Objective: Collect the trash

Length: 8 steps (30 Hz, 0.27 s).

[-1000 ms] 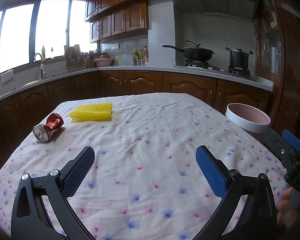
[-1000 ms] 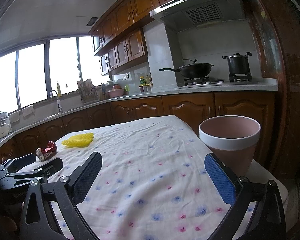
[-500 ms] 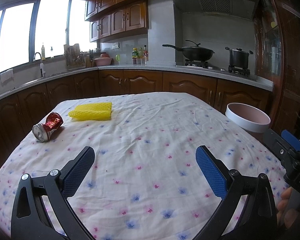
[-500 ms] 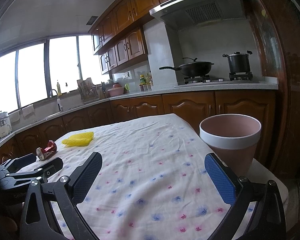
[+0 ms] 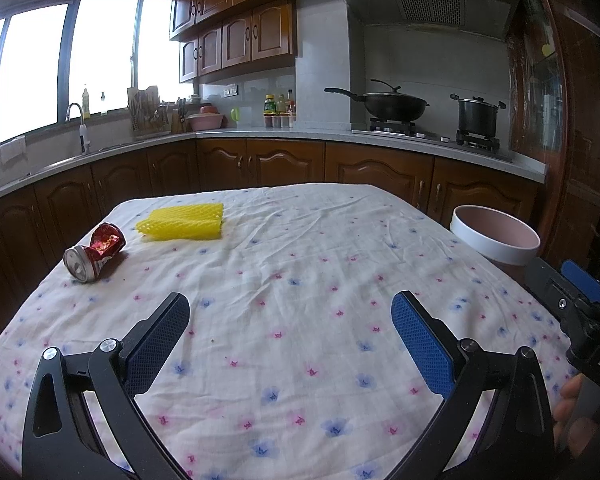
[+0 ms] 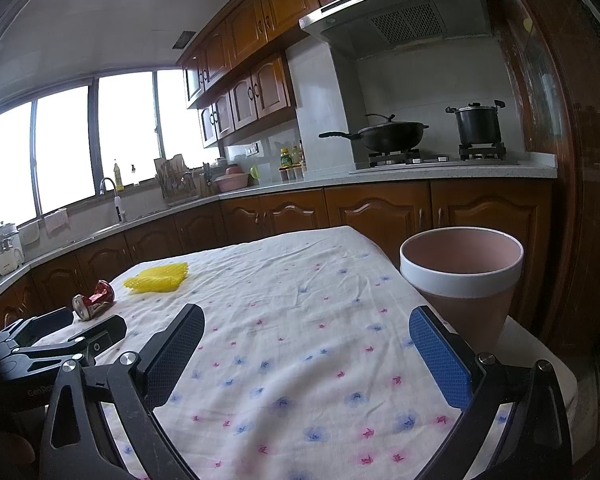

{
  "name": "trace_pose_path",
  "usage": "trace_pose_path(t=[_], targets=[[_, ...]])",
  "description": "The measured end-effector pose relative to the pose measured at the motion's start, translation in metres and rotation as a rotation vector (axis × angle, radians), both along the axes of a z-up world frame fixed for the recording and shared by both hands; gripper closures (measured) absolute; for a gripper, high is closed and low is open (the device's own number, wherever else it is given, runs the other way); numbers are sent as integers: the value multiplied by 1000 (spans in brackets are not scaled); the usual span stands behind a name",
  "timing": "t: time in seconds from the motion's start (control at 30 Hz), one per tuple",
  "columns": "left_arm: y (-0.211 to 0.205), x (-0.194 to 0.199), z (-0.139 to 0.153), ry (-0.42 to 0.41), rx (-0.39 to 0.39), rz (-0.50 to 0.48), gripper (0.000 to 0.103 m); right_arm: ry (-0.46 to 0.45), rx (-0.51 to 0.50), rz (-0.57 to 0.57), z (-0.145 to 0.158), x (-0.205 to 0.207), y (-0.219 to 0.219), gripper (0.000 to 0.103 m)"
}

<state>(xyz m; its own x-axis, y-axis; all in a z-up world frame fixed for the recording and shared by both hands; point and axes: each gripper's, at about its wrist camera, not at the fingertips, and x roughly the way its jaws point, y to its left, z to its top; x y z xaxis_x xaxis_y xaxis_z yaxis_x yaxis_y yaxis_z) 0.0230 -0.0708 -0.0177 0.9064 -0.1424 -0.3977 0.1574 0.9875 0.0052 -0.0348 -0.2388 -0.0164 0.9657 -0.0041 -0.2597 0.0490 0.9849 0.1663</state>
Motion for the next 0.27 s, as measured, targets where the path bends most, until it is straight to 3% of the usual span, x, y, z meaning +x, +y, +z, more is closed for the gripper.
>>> trace_pose_path(t=[0.27], targets=[[1,3,-3,11,-1,-12,0,5,2,2,-2,2,-2,0]])
